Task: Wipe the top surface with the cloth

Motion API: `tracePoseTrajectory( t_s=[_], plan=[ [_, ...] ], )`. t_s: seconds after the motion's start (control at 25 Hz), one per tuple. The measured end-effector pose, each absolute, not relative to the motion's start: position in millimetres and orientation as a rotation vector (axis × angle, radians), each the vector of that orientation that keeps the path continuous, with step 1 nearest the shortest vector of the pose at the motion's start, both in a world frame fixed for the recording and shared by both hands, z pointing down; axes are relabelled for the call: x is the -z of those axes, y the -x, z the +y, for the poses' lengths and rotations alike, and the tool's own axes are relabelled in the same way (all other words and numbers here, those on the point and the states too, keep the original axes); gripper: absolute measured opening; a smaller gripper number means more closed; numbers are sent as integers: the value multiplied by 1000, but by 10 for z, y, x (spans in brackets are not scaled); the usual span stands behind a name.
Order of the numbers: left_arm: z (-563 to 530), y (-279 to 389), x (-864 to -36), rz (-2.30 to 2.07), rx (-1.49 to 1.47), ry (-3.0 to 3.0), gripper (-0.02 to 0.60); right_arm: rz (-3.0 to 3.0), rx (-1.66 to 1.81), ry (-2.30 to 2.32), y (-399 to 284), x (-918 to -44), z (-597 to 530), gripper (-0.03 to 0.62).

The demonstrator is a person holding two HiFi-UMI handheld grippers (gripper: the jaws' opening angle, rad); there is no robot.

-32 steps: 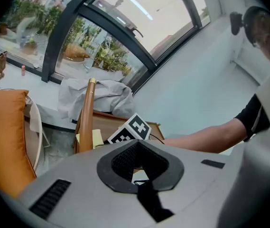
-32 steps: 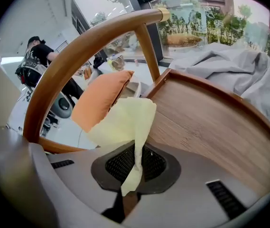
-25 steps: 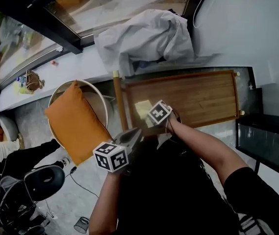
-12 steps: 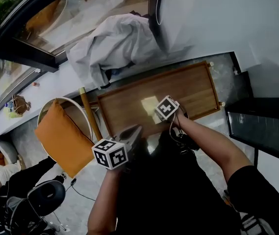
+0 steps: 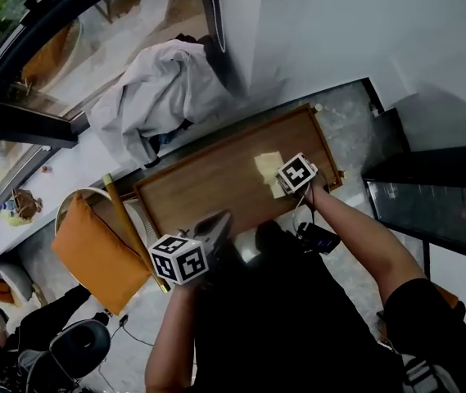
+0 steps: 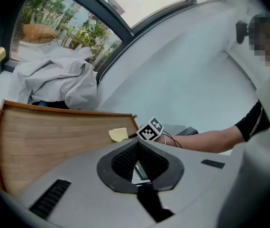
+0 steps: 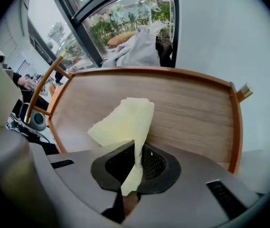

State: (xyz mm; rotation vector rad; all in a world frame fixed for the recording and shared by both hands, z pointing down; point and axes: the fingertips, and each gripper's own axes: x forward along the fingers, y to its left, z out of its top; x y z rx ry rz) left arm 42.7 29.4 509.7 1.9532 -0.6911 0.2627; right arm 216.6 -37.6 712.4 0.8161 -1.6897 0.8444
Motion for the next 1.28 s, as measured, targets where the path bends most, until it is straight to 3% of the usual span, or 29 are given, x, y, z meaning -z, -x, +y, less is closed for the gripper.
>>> tracePoseTrajectory(
  t_s=[0.44, 0.92, 1.08, 1.28],
  plan=[
    [203, -1057, -5105, -661, -213, -1966, 8, -1586, -811, -981, -3218, -7030, -523, 32],
    [333, -1086, -5134, -664, -183, -1941, 9, -1453, -732, -1150, -3649, -6960, -543, 32],
    [354, -860, -5072, -690, -162, -1942, 8, -1588, -763, -1188, -3331, -6811, -560, 32],
    [413, -285, -4951, -740, -152, -1953, 8, -1929, -878, -1016, -2024, -6498, -439, 32]
  ],
)
